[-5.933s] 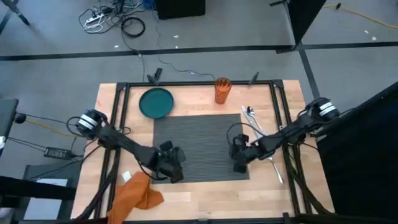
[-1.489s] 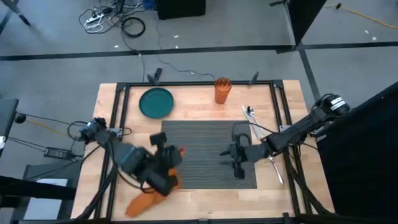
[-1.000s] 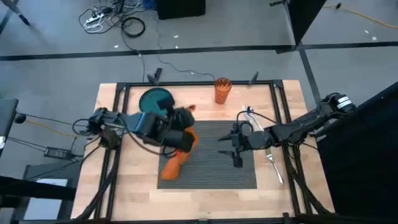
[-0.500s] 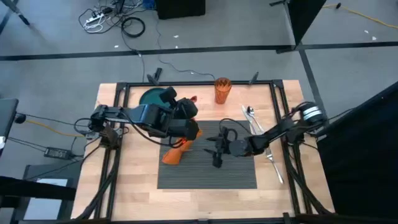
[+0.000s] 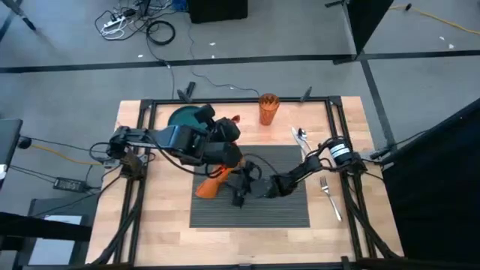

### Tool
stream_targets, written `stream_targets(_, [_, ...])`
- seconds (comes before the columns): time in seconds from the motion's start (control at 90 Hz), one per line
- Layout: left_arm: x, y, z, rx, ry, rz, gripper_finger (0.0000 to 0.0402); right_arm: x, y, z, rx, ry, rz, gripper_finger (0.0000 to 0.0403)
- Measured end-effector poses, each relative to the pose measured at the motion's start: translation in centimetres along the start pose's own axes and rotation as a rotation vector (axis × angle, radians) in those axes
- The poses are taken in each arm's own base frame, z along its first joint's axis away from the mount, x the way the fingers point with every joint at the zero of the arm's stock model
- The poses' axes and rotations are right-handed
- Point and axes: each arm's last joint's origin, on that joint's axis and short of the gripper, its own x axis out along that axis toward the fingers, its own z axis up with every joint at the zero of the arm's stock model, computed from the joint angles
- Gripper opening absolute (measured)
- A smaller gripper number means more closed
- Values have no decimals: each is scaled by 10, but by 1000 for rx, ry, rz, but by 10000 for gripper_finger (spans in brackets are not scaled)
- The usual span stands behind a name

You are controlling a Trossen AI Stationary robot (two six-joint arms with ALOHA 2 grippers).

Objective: Set table place
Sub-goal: Fold the orange table napkin

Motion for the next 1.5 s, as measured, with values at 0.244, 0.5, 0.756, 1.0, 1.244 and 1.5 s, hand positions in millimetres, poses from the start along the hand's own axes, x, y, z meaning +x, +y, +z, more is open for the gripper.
stream_targets(0.244, [0,0,0,1,0,0,0,28,3,-13,5,15,18,212])
stream_targets(0.5, [0,0,0,1,1,0,0,48,-2,-28,13,33,21,157])
stream_targets(0.756, [0,0,0,2,2,-2,0,47,-8,-2,4,-72,13,60])
stream_targets(1.0, [0,0,-2,19,17,-16,0,35,-1,17,-86,-72,34,4])
stream_targets(1.244, [-2,7,-12,81,79,20,0,-15,-4,66,-251,184,131,0])
stream_targets(1.5, [-15,27,-20,31,100,29,0,-81,-37,103,-271,480,231,0])
